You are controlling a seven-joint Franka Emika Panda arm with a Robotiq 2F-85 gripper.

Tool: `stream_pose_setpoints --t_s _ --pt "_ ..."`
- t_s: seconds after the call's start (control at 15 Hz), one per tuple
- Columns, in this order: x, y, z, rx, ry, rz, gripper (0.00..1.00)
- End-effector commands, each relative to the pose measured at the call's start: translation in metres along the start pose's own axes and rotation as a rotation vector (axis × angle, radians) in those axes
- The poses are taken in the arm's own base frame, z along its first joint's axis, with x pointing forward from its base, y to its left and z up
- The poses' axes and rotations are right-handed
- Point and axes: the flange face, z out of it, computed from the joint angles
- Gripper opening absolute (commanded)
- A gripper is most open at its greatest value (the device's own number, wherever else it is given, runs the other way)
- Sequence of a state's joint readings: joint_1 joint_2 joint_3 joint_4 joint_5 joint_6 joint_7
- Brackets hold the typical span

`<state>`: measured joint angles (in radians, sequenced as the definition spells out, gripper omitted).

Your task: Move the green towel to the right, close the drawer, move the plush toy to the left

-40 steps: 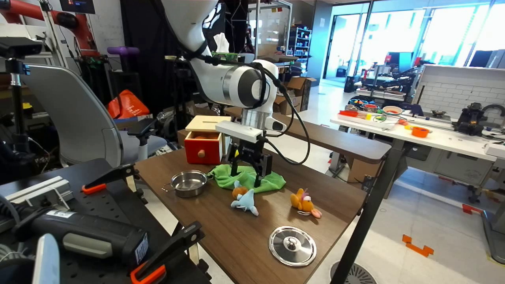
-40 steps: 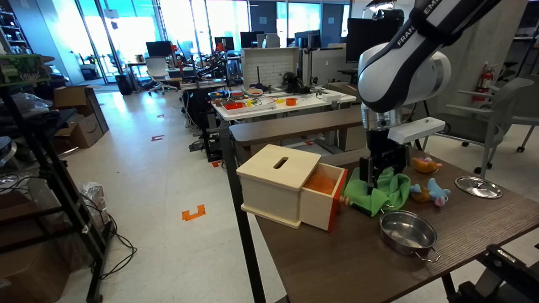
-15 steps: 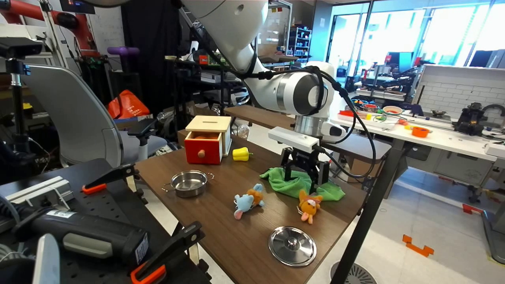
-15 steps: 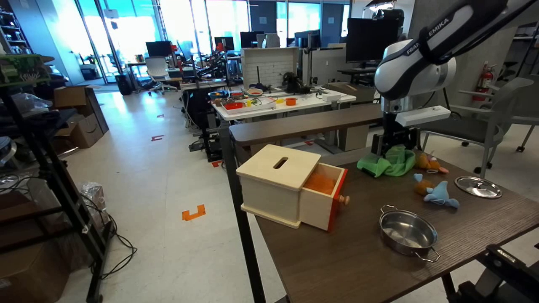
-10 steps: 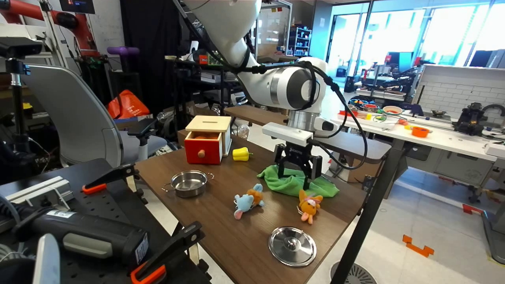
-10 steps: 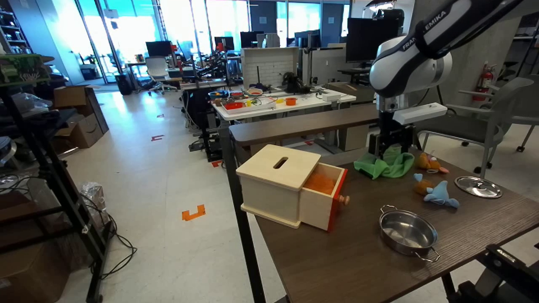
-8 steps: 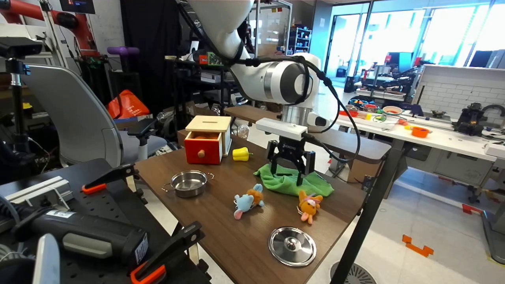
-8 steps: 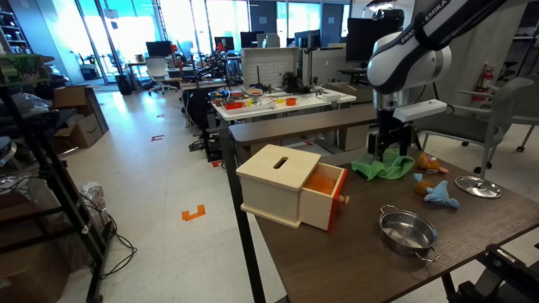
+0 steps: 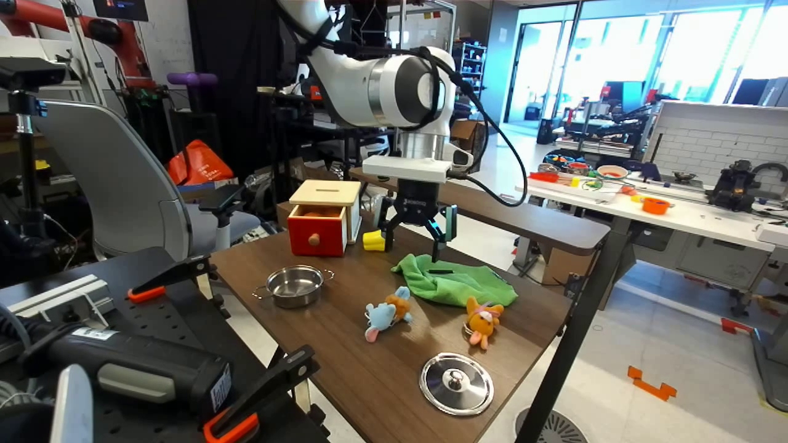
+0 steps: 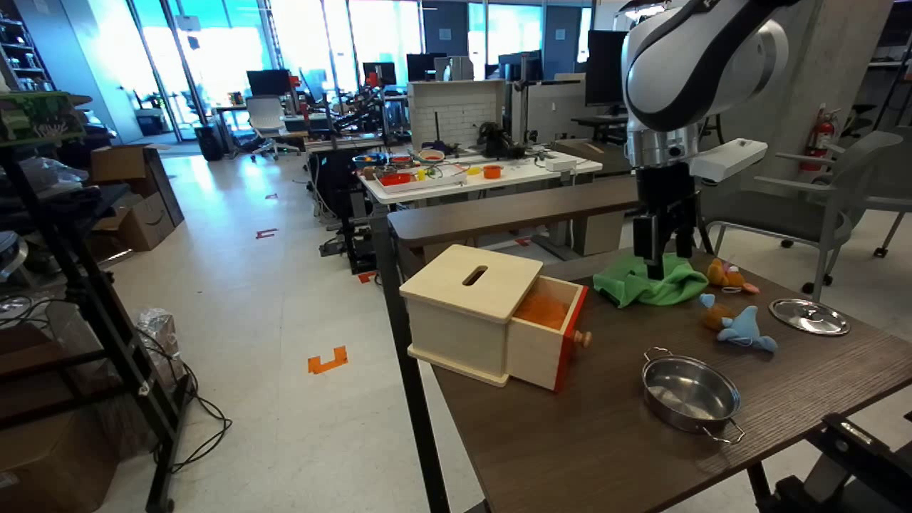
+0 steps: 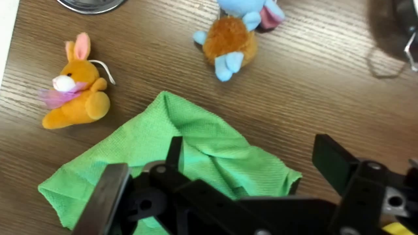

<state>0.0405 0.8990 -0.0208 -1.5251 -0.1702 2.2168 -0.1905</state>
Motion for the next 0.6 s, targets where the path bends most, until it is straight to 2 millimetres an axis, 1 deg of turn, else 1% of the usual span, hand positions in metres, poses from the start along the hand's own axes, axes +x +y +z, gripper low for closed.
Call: stream_pose_setpoints --t_s 0.0,0.2,0.33,0.4,0.53 --pt "-0.036 -0.042 -0.006 -0.033 0.019 -0.162 1.0" --pt "-0.053 -0.08 0.0 -0.045 0.018 -0.275 1.0" --pt "-0.06 -0.098 0.007 -0.064 0.015 -0.361 1.0" --pt "-0.065 -0.11 0.006 -0.073 0.01 -0.39 1.0" --pt "-0.071 -0.126 0.008 -0.082 0.017 -0.447 1.0"
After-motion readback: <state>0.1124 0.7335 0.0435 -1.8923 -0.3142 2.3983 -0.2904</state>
